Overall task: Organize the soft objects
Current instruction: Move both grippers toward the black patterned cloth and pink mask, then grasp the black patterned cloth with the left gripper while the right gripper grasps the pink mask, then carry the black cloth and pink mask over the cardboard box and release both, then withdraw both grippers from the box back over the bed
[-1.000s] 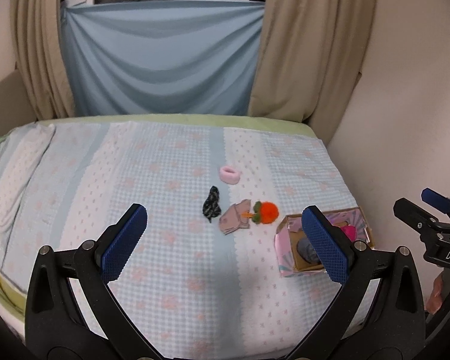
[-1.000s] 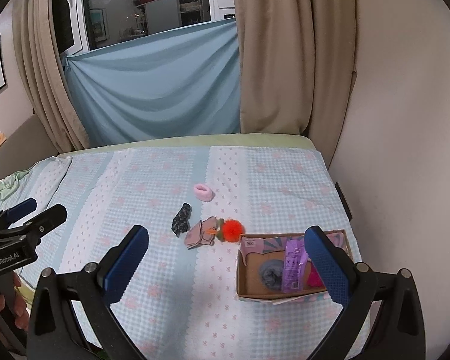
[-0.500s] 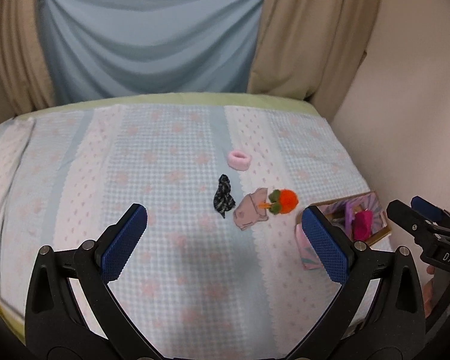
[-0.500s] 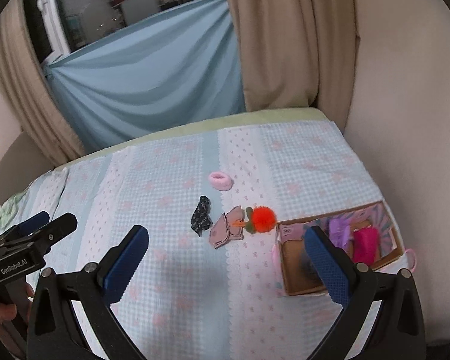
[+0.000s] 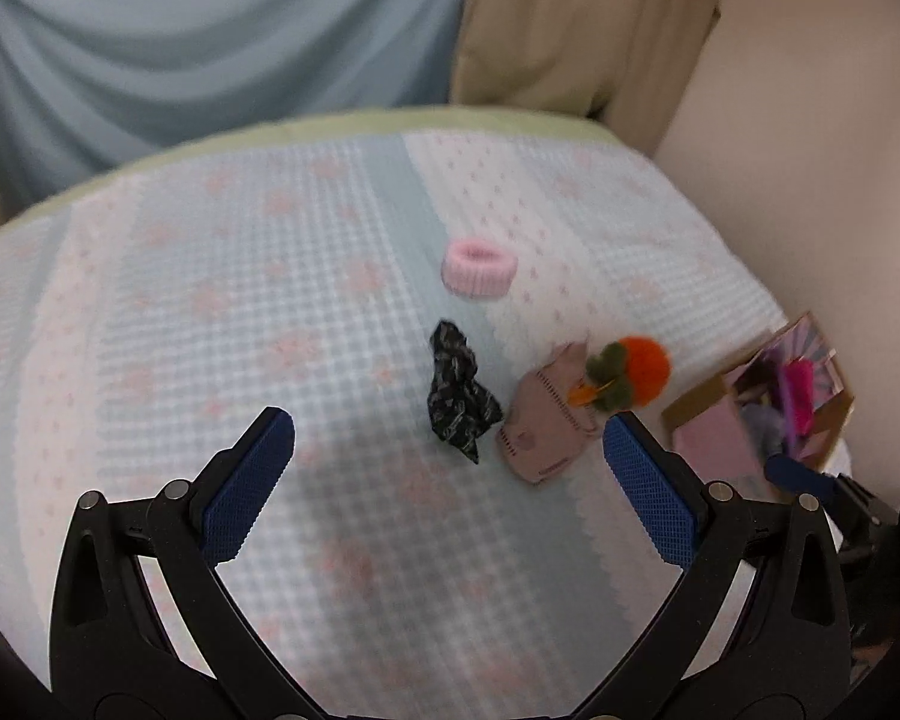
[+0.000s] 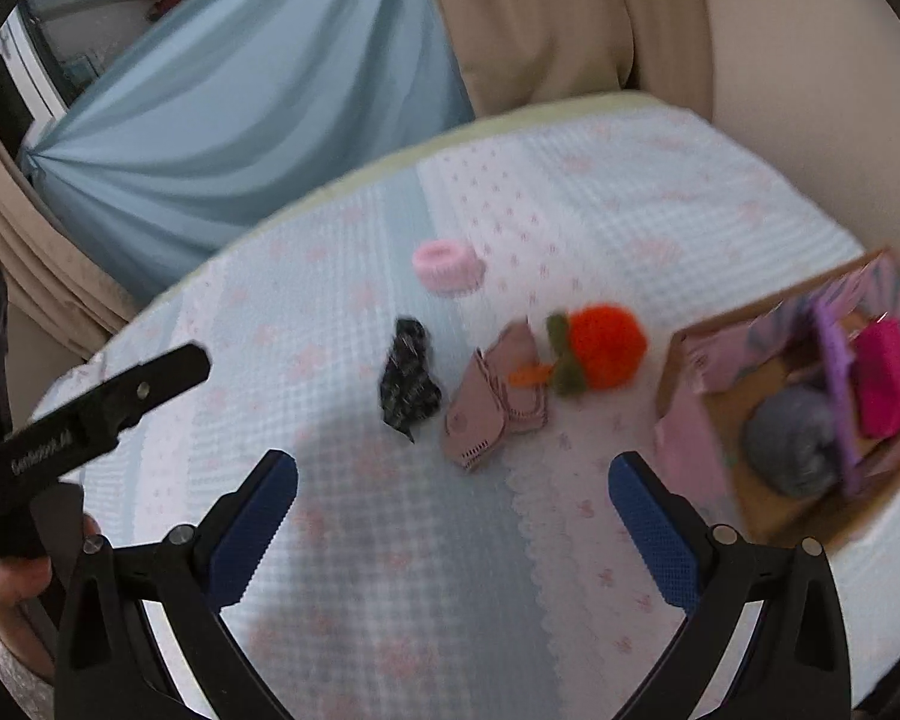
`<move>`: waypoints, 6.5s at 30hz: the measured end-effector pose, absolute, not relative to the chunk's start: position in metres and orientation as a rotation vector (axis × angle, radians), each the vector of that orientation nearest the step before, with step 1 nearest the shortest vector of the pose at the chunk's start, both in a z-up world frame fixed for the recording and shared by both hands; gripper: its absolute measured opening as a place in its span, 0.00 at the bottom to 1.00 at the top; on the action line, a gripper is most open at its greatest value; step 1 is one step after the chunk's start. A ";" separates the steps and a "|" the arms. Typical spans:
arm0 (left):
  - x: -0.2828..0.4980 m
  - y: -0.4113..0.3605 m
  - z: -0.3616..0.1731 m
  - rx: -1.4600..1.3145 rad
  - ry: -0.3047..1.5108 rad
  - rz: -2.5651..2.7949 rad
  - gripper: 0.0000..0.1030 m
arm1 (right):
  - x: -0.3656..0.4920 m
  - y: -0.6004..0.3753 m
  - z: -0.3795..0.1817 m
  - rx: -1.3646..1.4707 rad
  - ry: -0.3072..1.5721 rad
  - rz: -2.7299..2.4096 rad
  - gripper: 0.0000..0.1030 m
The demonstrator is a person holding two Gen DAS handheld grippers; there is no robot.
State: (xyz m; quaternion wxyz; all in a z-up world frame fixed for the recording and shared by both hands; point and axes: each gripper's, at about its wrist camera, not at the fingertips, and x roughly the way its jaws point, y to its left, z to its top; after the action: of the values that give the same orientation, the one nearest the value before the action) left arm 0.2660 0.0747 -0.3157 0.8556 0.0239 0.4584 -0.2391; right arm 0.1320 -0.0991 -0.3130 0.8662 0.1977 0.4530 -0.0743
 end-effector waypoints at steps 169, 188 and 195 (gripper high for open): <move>0.139 -0.231 -0.265 0.116 1.222 -0.392 1.00 | 0.058 -0.400 -0.237 0.214 1.224 -0.067 1.00; 0.073 -0.082 -0.098 0.049 0.795 -0.242 1.00 | 0.022 -0.286 -0.078 0.143 0.883 -0.049 1.00; 0.075 -0.033 -0.088 0.008 0.772 -0.236 1.00 | 0.028 -0.249 -0.069 0.150 0.852 -0.030 1.00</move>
State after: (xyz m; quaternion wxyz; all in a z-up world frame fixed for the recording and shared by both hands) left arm 0.0754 -0.0333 -0.0875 0.9196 0.0037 0.3757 -0.1148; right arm 0.0283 -0.2487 -0.0687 0.9078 0.0729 0.4127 -0.0146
